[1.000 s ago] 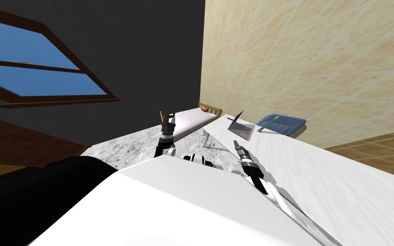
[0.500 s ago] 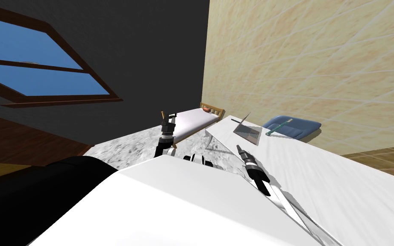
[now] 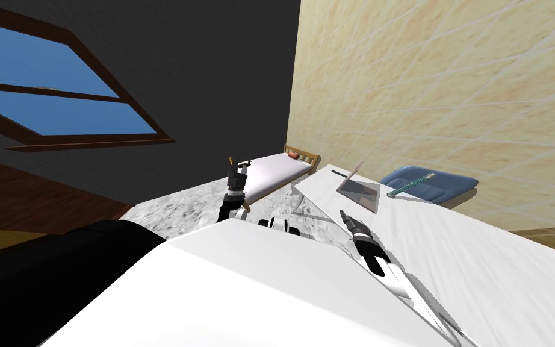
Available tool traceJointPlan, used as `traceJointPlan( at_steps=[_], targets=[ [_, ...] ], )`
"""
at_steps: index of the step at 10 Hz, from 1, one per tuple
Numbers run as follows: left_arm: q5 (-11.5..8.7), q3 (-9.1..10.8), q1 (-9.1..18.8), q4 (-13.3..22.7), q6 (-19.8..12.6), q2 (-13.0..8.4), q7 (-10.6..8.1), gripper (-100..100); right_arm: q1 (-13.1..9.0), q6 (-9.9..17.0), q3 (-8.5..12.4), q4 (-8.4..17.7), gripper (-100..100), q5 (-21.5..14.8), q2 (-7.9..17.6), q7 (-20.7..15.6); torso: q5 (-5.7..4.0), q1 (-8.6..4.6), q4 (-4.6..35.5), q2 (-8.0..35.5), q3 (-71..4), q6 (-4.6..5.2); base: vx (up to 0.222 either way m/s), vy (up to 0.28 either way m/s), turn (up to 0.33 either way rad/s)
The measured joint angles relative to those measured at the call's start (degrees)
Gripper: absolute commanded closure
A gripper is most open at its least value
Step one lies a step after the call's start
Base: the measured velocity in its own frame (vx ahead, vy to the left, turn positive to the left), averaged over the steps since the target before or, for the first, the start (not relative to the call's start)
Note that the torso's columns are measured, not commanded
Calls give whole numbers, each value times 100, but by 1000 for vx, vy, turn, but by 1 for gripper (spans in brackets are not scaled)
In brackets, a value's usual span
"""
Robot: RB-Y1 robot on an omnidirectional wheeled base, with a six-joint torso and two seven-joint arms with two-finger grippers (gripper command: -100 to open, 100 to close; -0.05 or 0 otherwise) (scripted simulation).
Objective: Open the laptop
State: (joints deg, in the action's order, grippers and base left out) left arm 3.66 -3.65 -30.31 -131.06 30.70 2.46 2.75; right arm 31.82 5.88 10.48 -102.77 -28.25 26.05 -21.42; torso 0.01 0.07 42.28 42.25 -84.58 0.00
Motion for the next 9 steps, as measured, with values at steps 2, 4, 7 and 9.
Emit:
traceJointPlan(
  at_steps=[2, 4, 7, 9],
  targets=[
    [0, 0, 0, 0, 0, 0, 0, 0, -126, 196, 102, 275, -100, -194, 127, -226, 1, -6, 0, 2, -1, 1, 108, 81, 23],
    [0, 0, -1, 0, 0, 0, 0, 0, -139, 426, 260, 415, -100, -350, 342, -389, -3, -11, -2, -6, -4, 0, 117, 69, 38],
    [0, 0, 0, 0, 0, 0, 0, 0, -365, 853, 329, 594, -100, -497, 684, -646, 0, -4, 1, 2, 1, 0, 109, 74, 45],
    [0, 0, -1, 0, 0, 0, 0, 0, -461, 1122, 479, 675, -100, -712, 871, -897, 1, 2, -2, -5, -4, 1, 137, 85, 42]
  ],
)
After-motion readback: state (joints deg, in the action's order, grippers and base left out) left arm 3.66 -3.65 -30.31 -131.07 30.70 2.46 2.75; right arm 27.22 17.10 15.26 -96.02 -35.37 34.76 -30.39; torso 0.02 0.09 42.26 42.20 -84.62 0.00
